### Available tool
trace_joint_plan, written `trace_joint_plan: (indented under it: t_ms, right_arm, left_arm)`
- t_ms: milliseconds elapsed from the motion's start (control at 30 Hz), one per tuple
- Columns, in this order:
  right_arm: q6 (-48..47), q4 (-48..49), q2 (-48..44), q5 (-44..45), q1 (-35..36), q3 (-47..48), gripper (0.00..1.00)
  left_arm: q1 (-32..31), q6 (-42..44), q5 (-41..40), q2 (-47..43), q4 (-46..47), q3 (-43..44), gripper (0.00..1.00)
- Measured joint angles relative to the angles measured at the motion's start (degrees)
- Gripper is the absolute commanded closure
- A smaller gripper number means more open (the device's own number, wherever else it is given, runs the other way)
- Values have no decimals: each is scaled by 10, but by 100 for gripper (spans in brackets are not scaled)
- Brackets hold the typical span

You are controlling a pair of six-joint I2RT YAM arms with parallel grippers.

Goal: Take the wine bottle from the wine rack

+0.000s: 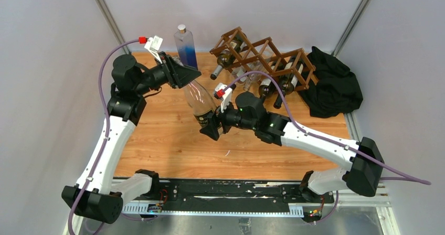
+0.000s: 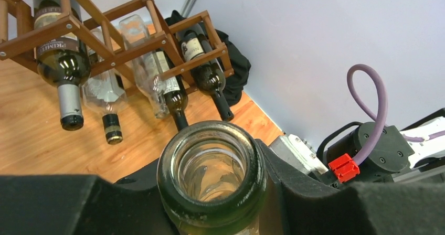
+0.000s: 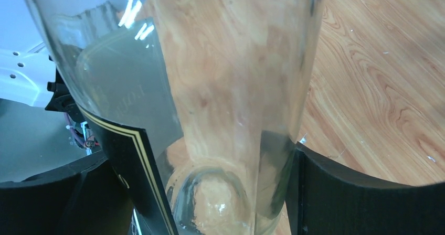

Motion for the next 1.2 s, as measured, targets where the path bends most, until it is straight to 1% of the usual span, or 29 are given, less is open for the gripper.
trace_joint_plan:
  t_ms: [100,300,500,667,767,900,1067,1167,1200]
  right_arm:
    - [2,15,0,5,0,-6,9]
    - [6,68,-12,26,0,-39,6]
    - [18,81,-29,37,-1,-70,5]
    - [36,59,-42,23,-1,-94,4]
    - [42,50,-42,19,-1,-101,3]
    - [47,35,-52,19,-1,-119,3]
    - [66,4,-100,31,-1,-151,3]
    - [97,-27,-148,42,-1,-165,2]
    - [107,-42,-163,45,-1,-165,2]
  left_arm:
    - [6,14,10,11,-23,20,100]
    - [43,28,61,70,-92,82,100]
    - [61,72,82,108,-137,119,100]
    - [96,177,16,126,-106,142,100]
    - [108,215,-13,129,-94,144,100]
    - [110,247,-23,133,-96,146,100]
    - [128,297,-51,152,-99,146,100]
    - [134,353,-92,168,-68,119,100]
    - [135,360,-97,170,-63,114,100]
